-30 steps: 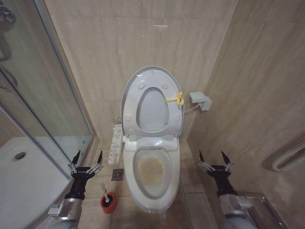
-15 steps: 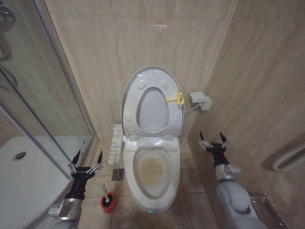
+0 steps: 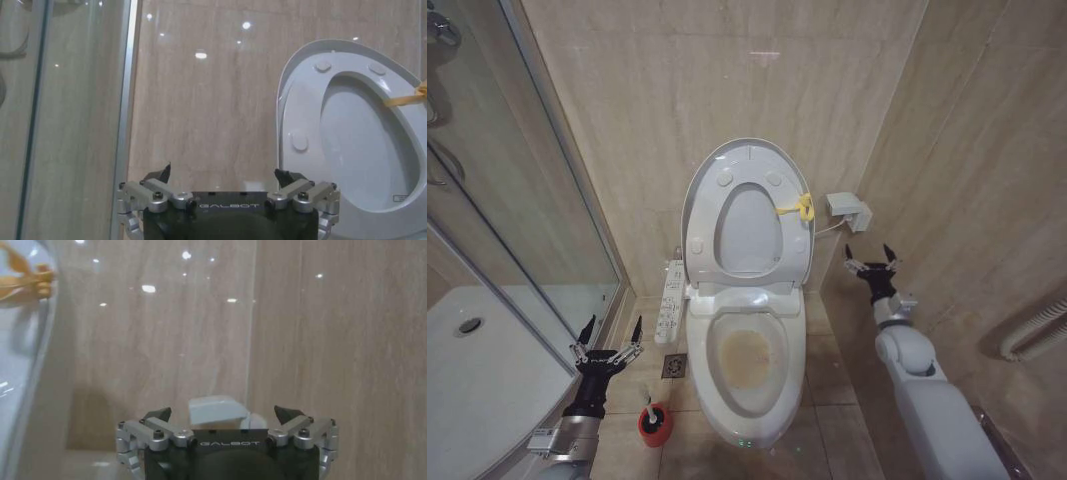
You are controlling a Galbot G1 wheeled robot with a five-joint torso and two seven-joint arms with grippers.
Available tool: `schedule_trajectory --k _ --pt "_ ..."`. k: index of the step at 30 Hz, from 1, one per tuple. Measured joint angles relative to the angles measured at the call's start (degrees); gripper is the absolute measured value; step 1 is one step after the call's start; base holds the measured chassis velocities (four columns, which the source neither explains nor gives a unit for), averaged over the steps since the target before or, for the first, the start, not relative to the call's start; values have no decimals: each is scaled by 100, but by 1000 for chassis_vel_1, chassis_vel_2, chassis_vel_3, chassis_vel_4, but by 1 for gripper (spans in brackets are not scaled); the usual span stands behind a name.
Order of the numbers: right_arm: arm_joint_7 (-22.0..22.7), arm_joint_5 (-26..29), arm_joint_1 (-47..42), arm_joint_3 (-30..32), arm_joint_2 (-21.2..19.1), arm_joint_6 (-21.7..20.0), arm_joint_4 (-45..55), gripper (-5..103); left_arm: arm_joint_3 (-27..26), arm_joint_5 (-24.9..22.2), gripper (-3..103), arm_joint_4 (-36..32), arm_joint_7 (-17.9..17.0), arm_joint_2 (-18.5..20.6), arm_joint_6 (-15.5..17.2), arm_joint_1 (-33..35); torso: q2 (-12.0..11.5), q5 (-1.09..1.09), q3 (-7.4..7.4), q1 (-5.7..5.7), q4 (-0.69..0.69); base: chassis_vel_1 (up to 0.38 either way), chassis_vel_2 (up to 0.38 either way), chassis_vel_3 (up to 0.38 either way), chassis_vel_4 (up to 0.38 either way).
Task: Open the toilet lid, clean the toilet bowl with a toilet brush, close the toilet lid, and flush.
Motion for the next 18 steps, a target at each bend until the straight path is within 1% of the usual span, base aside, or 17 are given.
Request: schedule_trajectory --k 2,4,6,7,11,18 --pt "1 2 338 -79 -6 -38 -171 100 0 0 100 0 0 0 0 0 0 0 0 0 4 0 0 0 0" --pt "0 2 484 -129 -5 -52 -243 100 0 0 100 0 0 0 0 0 0 -1 0 0 4 0 0 0 0" --pt "0 -1 786 -247 20 -74 -414 100 0 0 100 0 0 0 0 0 0 0 0 0 9 0 0 0 0" --pt "0 -1 786 -247 20 -74 -414 100 0 0 100 0 0 0 0 0 0 0 0 0 9 0 0 0 0" --pt "3 -100 1359 -474 129 -73 -866 100 0 0 100 0 0 0 0 0 0 -1 0 0 7 0 0 0 0" --pt "-4 -191 1783 -653 273 -53 -1243 100 0 0 100 0 0 0 0 0 0 -2 0 0 5 0 0 0 0"
